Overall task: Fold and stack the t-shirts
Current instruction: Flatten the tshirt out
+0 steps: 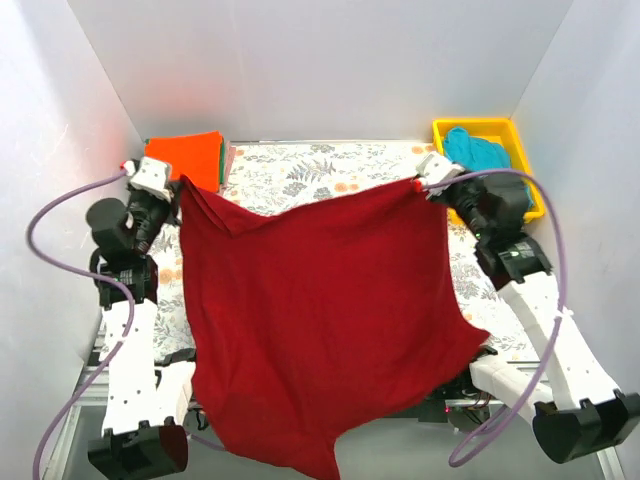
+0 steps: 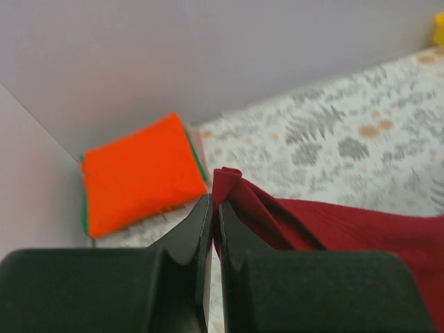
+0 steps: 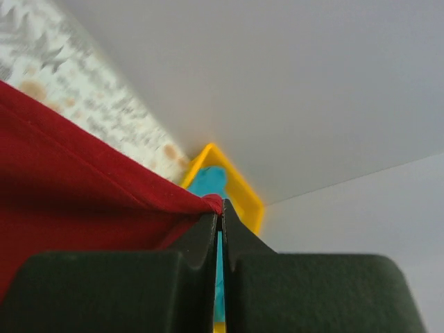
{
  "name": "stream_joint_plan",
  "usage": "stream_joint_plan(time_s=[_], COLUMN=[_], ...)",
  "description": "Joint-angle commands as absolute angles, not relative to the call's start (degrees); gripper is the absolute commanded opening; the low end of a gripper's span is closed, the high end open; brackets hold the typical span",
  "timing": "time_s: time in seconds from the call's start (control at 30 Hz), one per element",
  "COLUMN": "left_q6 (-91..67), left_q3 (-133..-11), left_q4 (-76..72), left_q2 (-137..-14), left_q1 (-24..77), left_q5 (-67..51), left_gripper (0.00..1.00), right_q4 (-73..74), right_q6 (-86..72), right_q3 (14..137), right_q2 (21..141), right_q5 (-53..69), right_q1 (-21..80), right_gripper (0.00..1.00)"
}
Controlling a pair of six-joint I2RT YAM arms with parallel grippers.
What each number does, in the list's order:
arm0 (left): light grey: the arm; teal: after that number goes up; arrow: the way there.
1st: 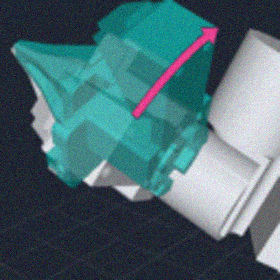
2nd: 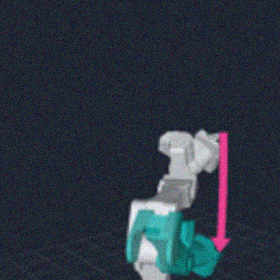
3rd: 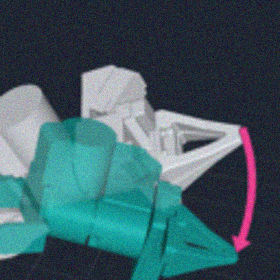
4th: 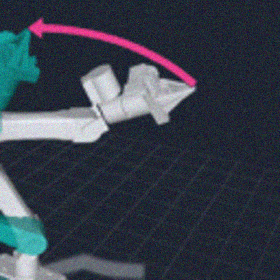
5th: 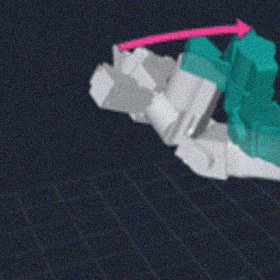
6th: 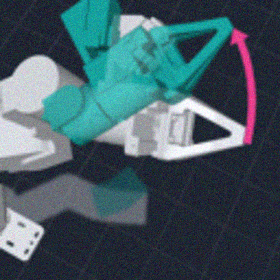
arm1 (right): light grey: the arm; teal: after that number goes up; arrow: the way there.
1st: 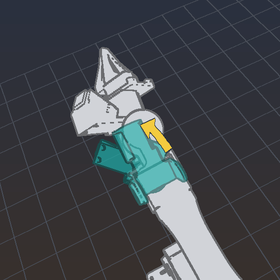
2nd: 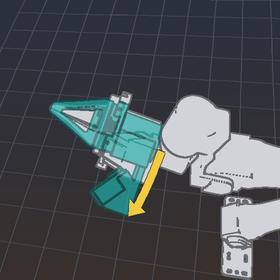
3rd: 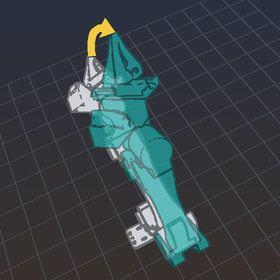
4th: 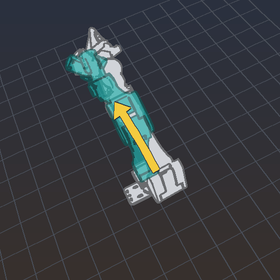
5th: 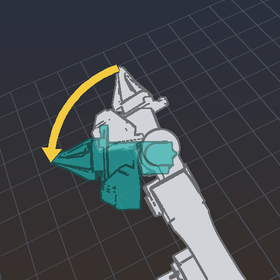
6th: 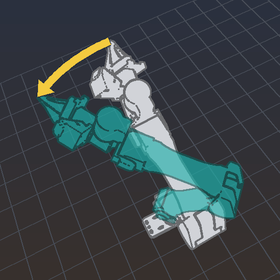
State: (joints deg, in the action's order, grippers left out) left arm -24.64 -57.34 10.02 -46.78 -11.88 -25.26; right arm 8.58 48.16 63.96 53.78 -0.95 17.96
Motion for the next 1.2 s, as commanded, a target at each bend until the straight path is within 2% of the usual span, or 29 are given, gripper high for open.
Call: stream_joint_plan(time_s=[0.0,0.17,0.37,0.8,1.17], left_q6=[-24.3,-25.1,-24.6,-24.7,-22.8], left_q3=[-50.7,-46.3,-47.8,-69.1,-79.5], left_q4=[7.0,0.3,-8.2,-12.7,-11.5], left_q2=[-48.0,-58.8,-74.7,-101.1,-111.3], left_q1=[-12.0,-11.9,-11.3,-9.6,-4.0], left_q5=[-30.4,-29.8,-28.6,-24.7,-22.7], left_gripper=[0.00,0.00,0.00,0.00,0.00], right_q4=[-2.4,-7.8,-12.4,-15.0,-14.9], right_q6=[49.5,49.5,49.4,49.3,49.0], right_q3=[58.8,51.8,50.5,60.6,64.9], right_q2=[54.2,60.6,70.5,88.5,95.4], right_q5=[1.9,2.8,2.3,0.5,1.5], right_q1=[17.6,17.5,17.3,14.6,11.2], right_gripper=[0.01,0.01,0.01,0.01,0.01])
